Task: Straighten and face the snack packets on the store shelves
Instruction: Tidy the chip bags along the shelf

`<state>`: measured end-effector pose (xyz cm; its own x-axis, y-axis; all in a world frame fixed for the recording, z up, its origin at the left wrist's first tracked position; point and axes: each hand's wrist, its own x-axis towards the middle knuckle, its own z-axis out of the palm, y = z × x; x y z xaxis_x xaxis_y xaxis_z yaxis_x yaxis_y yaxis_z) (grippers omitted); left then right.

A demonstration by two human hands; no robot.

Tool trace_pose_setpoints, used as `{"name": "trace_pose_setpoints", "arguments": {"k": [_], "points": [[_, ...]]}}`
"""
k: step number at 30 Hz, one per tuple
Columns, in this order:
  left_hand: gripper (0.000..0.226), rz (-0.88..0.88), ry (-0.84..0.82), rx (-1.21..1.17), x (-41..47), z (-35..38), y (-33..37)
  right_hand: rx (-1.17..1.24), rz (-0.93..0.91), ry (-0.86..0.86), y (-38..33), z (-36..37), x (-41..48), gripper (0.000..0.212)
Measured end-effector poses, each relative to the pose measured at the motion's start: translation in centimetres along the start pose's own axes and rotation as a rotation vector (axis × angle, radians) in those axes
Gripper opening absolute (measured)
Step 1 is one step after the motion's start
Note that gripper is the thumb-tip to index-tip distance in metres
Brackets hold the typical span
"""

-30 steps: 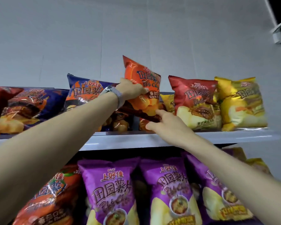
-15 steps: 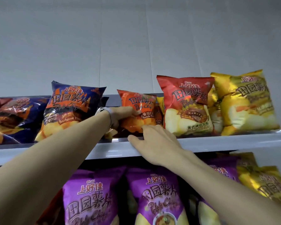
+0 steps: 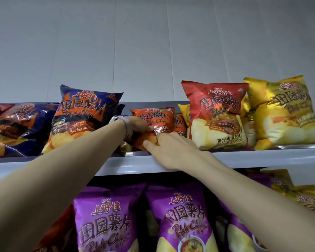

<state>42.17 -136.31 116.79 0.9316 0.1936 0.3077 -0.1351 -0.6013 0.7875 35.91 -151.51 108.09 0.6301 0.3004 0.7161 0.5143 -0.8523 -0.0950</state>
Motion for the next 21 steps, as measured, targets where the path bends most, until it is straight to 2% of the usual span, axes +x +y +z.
{"name": "trace_pose_setpoints", "arguments": {"k": [5, 7, 11, 12, 14, 15, 18, 21], "points": [[0.022, 0.079, -0.007, 0.024, -1.0, 0.3, -0.4, -0.022, 0.038, -0.016, -0.5, 0.3, 0.5, 0.053], [0.015, 0.142, -0.006, 0.126, -2.5, 0.3, -0.2, -0.043, 0.059, -0.023, -0.3, 0.2, 0.8, 0.055], [0.032, 0.340, 0.081, 0.364, -5.0, -1.2, -0.3, -0.049, 0.059, -0.046, -0.7, 0.2, 1.1, 0.065], [0.030, 0.383, 0.115, 0.406, -5.7, -1.2, -0.3, -0.038, 0.048, -0.029, -0.6, 0.1, 1.0, 0.063], [0.013, 0.453, 0.172, 0.517, -7.0, -1.0, 0.0, -0.043, 0.042, 0.030, -0.3, -0.3, 0.8, 0.054], [0.013, 0.485, 0.191, 0.565, -7.6, -0.9, 0.1, -0.066, 0.034, 0.063, -0.1, -0.8, 0.5, 0.050], [0.038, 0.533, 0.221, 0.630, -9.6, -0.8, -0.1, -0.157, -0.014, 0.141, 0.5, -2.6, -0.5, 0.046], [0.045, 0.587, 0.217, 0.650, -11.7, -0.5, 0.0, -0.219, -0.062, 0.179, 1.1, -4.4, -2.2, 0.042]]}}
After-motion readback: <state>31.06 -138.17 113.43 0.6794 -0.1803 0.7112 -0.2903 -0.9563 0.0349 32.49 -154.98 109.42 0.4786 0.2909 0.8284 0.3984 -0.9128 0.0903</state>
